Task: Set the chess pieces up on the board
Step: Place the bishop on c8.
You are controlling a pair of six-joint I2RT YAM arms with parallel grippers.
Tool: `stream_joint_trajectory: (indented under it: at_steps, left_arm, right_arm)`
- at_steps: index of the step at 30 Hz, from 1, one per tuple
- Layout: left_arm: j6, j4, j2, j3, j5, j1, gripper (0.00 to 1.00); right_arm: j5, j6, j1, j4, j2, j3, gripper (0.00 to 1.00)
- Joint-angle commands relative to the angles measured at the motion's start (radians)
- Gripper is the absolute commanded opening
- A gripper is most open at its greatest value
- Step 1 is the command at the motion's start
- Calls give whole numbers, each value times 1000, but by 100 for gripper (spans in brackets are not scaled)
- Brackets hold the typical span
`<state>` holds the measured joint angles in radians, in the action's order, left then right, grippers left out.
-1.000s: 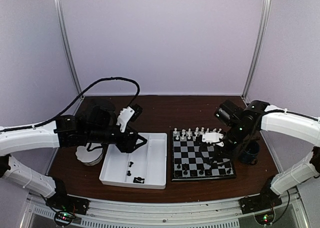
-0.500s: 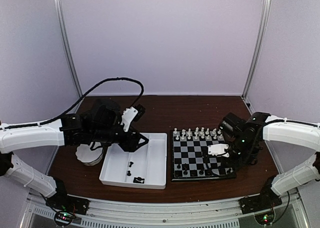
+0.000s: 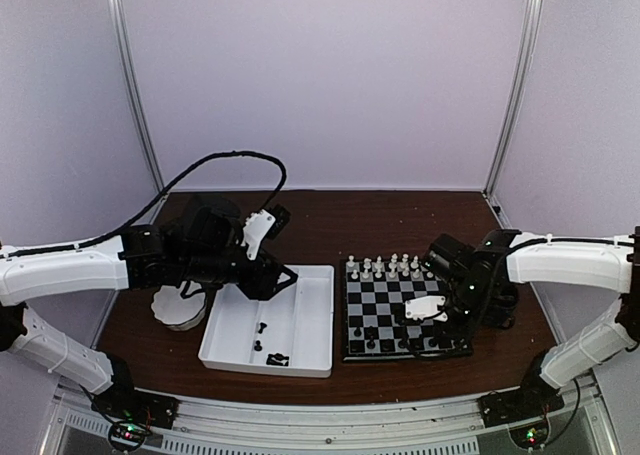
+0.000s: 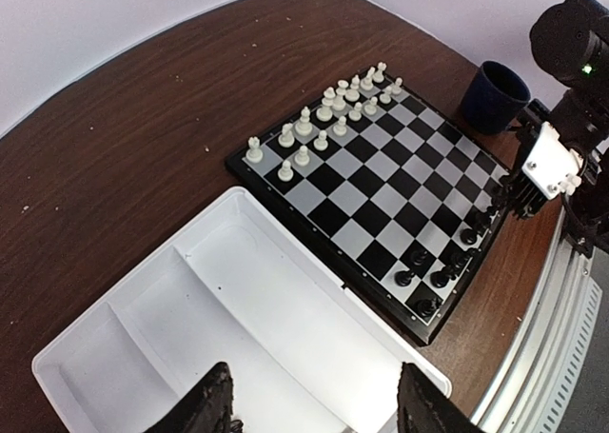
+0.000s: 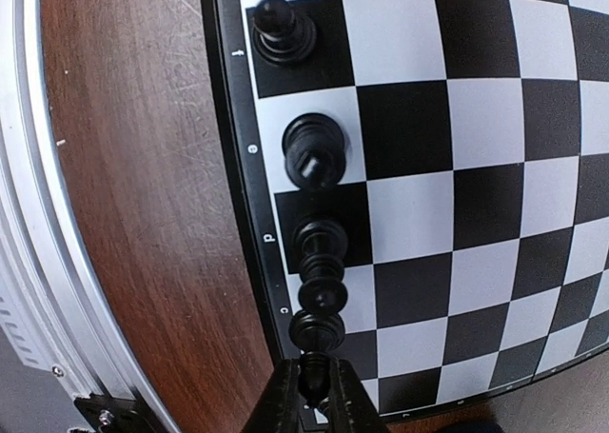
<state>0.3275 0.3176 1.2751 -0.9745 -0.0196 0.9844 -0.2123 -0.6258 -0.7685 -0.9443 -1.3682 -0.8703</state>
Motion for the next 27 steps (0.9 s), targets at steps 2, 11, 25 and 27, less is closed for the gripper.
stream_joint_trajectory:
  at_steps: [2,11,25,27]
  left_arm:
    - [8,4,-2,-26,-16,-7,59]
    - [11,1,1,-20,-14,-6,59]
    - [21,-9,-4,-3,-13,-6,59]
    - [21,-9,-6,-1,-13,-6,59]
  right_arm:
    - [-1,-3,-13,19,-17,8,13]
    - [26,5,-16,35,-39,10,14]
    - [45,11,-17,44,-50,12,14]
    - [41,10,-17,42,-48,11,13]
